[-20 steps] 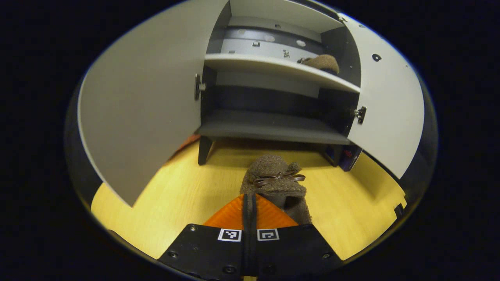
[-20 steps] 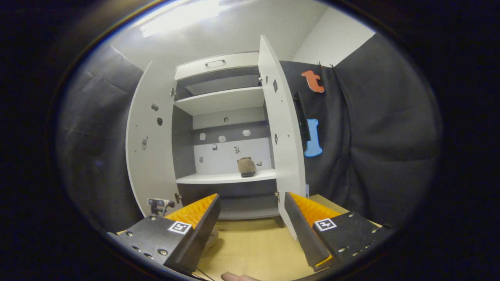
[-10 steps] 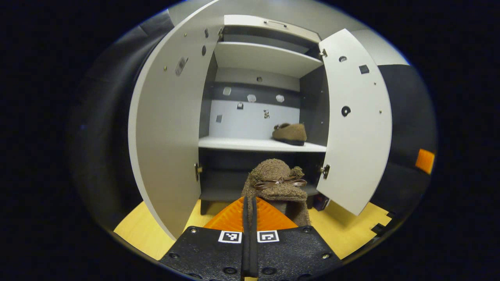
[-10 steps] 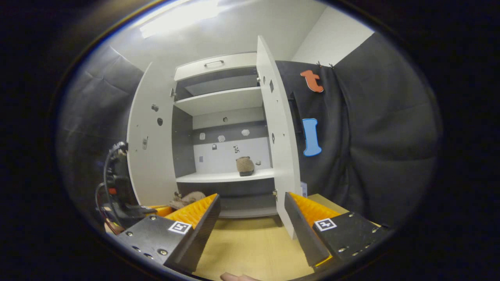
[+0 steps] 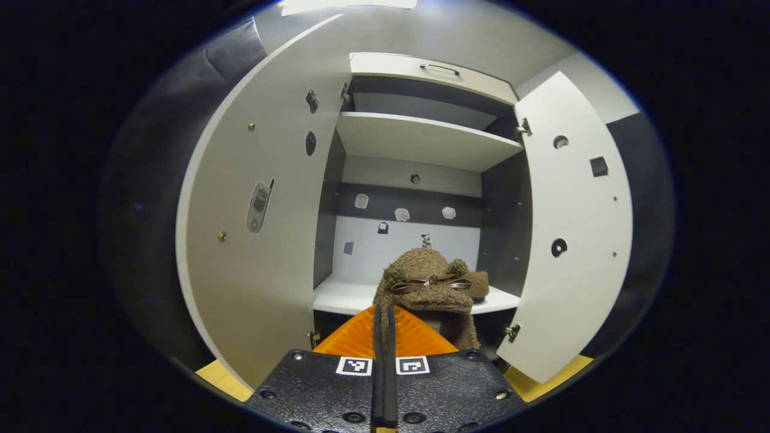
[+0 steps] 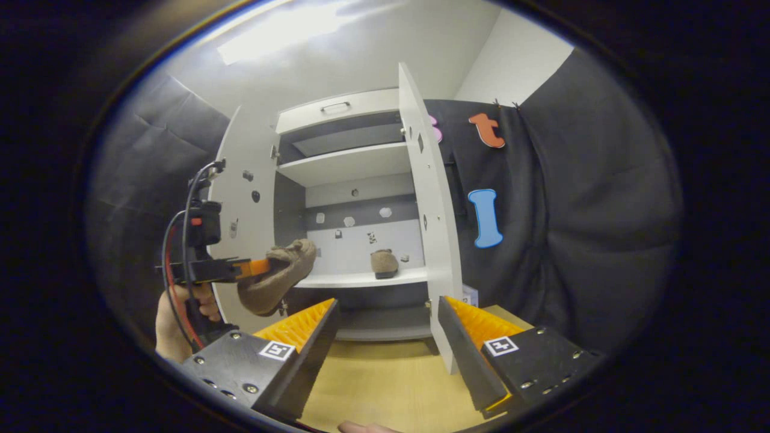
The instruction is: Grab one shoe with the right hand and put it into the shoe cabinet, grab the other shoe with the left hand and put it into the shoe cabinet; then close the right door with the right hand and the left door with the left hand.
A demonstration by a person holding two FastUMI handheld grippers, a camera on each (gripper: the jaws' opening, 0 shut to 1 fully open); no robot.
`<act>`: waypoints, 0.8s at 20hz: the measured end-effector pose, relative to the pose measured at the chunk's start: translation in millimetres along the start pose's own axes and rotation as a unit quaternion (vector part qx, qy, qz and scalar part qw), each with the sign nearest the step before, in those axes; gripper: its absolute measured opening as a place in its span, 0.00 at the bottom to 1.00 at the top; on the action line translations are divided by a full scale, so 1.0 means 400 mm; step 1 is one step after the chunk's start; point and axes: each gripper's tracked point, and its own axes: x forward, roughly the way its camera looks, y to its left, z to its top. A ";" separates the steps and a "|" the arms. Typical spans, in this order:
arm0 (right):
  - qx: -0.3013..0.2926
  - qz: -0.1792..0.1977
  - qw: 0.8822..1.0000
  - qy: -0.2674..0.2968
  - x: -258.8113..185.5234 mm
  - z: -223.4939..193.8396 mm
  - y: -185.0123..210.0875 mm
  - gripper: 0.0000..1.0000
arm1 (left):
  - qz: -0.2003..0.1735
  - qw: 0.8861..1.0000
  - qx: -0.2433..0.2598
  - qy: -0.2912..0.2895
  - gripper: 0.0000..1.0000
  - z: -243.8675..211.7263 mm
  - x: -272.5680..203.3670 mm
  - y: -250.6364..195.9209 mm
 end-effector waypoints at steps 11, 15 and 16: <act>0.028 0.065 0.998 -0.004 0.096 0.023 0.015 0.94 | 0.027 1.000 -0.009 0.003 0.00 0.064 0.425 -0.020; 0.050 0.086 0.995 0.005 0.137 -0.008 0.008 0.98 | 0.039 0.998 -0.027 0.032 0.01 -0.009 0.563 -0.013; 0.054 0.086 0.995 0.010 0.150 -0.019 0.001 0.98 | 0.043 0.998 -0.021 0.036 0.00 -0.023 0.590 -0.006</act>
